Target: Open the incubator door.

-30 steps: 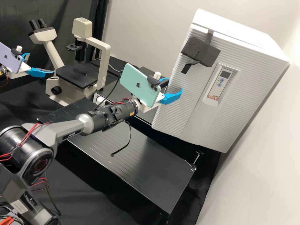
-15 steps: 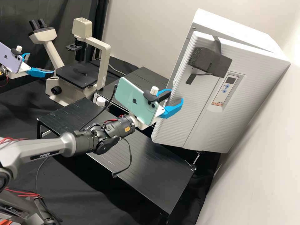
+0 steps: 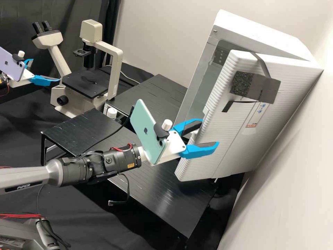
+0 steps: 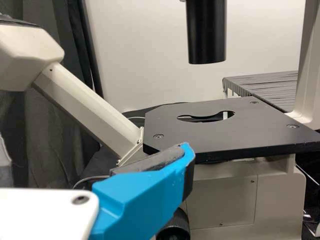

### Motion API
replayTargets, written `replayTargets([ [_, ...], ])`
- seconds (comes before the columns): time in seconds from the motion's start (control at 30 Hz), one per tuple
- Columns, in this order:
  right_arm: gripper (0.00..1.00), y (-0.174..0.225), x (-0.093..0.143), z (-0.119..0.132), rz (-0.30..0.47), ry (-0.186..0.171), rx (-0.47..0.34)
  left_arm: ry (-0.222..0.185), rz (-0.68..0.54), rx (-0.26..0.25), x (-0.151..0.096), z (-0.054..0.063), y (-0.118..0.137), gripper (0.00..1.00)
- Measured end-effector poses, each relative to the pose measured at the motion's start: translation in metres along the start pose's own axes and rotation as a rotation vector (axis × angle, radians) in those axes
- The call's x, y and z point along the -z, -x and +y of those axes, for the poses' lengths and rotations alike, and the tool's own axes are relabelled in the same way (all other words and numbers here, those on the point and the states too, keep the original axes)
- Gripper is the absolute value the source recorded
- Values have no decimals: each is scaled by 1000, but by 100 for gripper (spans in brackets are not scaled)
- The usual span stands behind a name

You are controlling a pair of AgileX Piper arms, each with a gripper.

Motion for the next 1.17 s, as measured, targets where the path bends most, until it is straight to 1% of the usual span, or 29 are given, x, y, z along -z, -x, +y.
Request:
replayTargets([
  [0.1, 100, 3, 0, 3, -21, -15, -42, 0, 0, 0, 0, 0, 0, 100],
  [0.17, 100, 6, 1, 2, -10, -1, -52, 0, 0, 0, 0, 0, 0, 100],
  [0.2, 100, 9, 2, 1, 3, 21, -52, 0, 0, 0, 0, 0, 0, 100],
  [0.3, 100, 16, 7, -2, 35, 40, -46, 0, 0, 0, 0, 0, 0, 100],
  [0.33, 100, 20, 8, -2, 44, 45, -57, 0, 0, 0, 0, 0, 0, 100],
  [0.43, 100, 34, 16, 1, 97, 36, -93, 0, 0, 0, 0, 0, 0, 100],
  [0.47, 100, 41, 19, 3, 130, 43, -131, 0, 0, 0, 0, 0, 0, 100],
  [0.5, 100, 45, 21, 5, 148, 38, -143, 0, 0, 0, 0, 0, 0, 100],
  [0.53, 100, 50, 24, 5, 174, 27, -150, 0, 0, 0, 0, 0, 0, 100],
  [0.57, 100, 57, 26, 8, 208, 4, -169, 0, 0, 0, 0, 0, 0, 100],
  [0.63, 100, 66, 31, 9, 262, -30, -172, 0, 0, 0, 0, 0, 0, 100],
  [0.7, 100, 72, 32, 8, 299, -54, -158, 0, 0, 0, 0, 0, 0, 100],
  [0.73, 100, 75, 34, 7, 320, -68, -146, 0, 0, 0, 0, 0, 0, 100],
  [0.77, 100, 77, 35, 5, 345, -73, -130, 0, 0, 0, 0, 0, 0, 100],
  [0.8, 100, 80, 37, 4, 382, -87, -111, 0, 0, 0, 0, 0, 0, 100],
  [0.83, 100, 81, 38, 1, 421, -91, -87, 0, 0, 0, 0, 0, 0, 100],
  [0.87, 100, 83, 38, -2, 460, -118, -59, 0, 0, 0, 0, 0, 0, 100],
  [0.9, 100, 85, 39, -4, 500, -126, -43, 0, 0, 0, 0, 0, 0, 100],
  [0.93, 100, 88, 39, -9, 553, -174, 0, 0, 0, 0, 0, 0, 0, 100],
  [1.0, 100, 90, 38, -18, 630, -223, 57, 0, 0, 0, 0, 0, 0, 100],
  [1.03, 100, 91, 38, -22, 668, -234, 82, 0, 0, 0, 0, 0, 0, 100],
  [1.07, 100, 92, 37, -26, 703, -264, 108, 0, 0, 0, 0, 0, 0, 100],
  [1.1, 100, 92, 35, -30, 719, -296, 136, 0, 0, 0, 0, 0, 0, 100],
  [1.17, 100, 92, 33, -39, 738, -326, 192, 0, 0, 0, 0, 0, 0, 100],
])
